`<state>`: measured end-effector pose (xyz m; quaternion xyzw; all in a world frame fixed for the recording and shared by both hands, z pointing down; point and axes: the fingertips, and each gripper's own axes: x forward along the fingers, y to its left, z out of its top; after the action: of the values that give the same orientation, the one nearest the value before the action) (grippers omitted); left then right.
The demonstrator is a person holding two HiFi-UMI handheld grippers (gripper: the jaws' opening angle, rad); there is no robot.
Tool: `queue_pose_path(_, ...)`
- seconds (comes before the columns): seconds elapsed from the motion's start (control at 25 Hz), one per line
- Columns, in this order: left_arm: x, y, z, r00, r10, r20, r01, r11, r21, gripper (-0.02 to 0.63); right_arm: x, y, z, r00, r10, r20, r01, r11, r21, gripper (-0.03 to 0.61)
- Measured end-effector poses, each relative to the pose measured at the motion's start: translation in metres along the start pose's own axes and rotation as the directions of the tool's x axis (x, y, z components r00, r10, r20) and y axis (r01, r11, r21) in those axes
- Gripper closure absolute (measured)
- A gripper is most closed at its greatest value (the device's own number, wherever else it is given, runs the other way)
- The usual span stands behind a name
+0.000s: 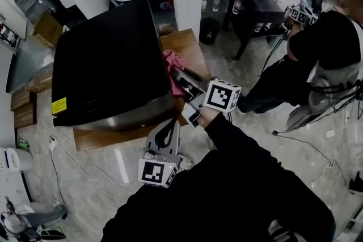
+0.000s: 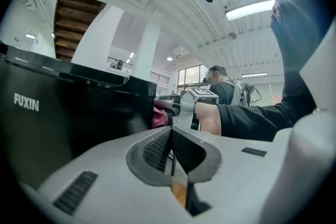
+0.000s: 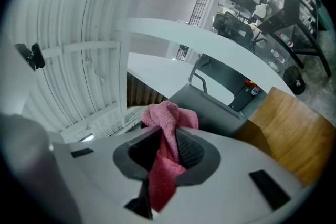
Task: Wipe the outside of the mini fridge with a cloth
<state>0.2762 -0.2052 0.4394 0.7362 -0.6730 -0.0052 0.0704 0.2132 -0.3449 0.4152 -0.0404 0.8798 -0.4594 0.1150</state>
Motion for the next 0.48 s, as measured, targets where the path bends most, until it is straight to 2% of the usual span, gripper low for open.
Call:
queue_pose_path(0.12,0.004,0.001,-0.002,1.000,0.014,0.002,-0.014,1.000,0.008,0.607,0.000,-0.019,-0.003,1.000,-0.023,-0.007,0.023,1.000,-0.005,0.500)
queue_pose_path(0.36,0.015,-0.006,-0.011,1.000,0.007,-0.010,-0.007,1.000,0.001,0.607,-0.006,-0.075,-0.034,0.991,-0.126,-0.039,0.127,0.992,0.026,0.500)
queue_pose_path(0.48,0.031,-0.010,-0.025,0.999,0.015,-0.035,-0.015,1.000,-0.002,0.607,-0.007,-0.107,-0.046,0.988,-0.141,-0.058,0.144,0.988,0.058,0.502)
